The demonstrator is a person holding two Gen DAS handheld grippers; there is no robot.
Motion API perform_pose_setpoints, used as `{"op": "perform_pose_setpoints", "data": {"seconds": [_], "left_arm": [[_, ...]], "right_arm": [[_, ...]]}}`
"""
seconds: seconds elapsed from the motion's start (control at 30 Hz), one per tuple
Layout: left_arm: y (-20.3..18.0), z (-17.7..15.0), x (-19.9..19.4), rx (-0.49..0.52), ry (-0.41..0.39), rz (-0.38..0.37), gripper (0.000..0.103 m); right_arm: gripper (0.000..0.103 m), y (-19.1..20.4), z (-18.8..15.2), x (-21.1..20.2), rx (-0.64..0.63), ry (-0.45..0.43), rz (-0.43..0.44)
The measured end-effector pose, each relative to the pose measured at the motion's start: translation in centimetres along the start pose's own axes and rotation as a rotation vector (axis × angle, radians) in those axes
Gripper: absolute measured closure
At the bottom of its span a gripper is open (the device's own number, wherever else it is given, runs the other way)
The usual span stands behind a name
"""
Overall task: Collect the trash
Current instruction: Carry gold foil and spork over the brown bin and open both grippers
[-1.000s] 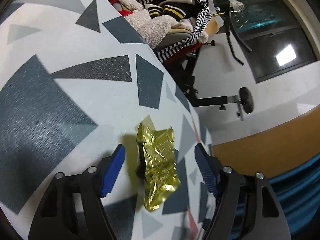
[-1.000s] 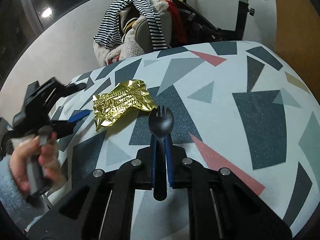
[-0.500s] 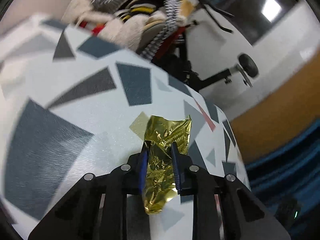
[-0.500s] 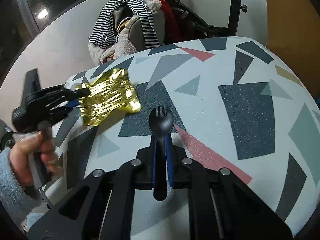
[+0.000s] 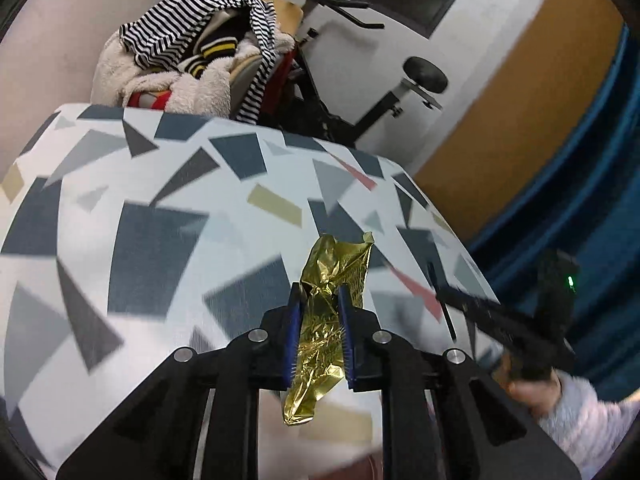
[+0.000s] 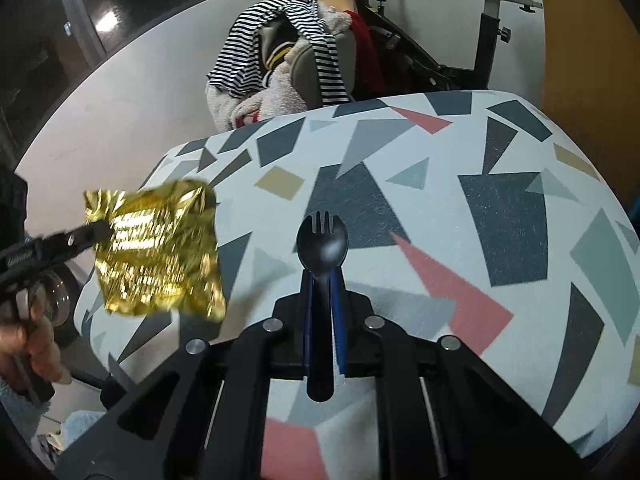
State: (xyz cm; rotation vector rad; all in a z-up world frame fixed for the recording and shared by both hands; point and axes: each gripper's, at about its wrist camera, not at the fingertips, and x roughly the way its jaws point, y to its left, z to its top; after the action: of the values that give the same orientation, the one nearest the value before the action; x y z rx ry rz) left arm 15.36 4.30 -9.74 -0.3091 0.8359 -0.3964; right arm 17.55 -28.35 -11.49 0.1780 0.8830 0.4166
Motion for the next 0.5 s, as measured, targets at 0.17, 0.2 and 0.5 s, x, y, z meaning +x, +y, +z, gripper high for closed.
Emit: {"op": "perform_pose_setpoints", "data": {"seconds": [0.17,0.2,0.5], "left_arm": [[-0.2,-4.4,-3.1,-0.018,0.014,-0.030,0.086],[-0.3,-5.3,-3.6,-0.024,0.015,-0.037,0.086],[-2.5,-12.5,-6.6,0.051,0.092,-0.049,0.086]], "right_arm": [[0.090,2.0,-1.7,-2.1,-0.033,-0.001,0.014],[0.090,2.3,-2.1,-2.5,-0.039,-0.001,0.016],[0.090,4.7,-5.6,-5.3,-0.076,0.003,0.034]]}}
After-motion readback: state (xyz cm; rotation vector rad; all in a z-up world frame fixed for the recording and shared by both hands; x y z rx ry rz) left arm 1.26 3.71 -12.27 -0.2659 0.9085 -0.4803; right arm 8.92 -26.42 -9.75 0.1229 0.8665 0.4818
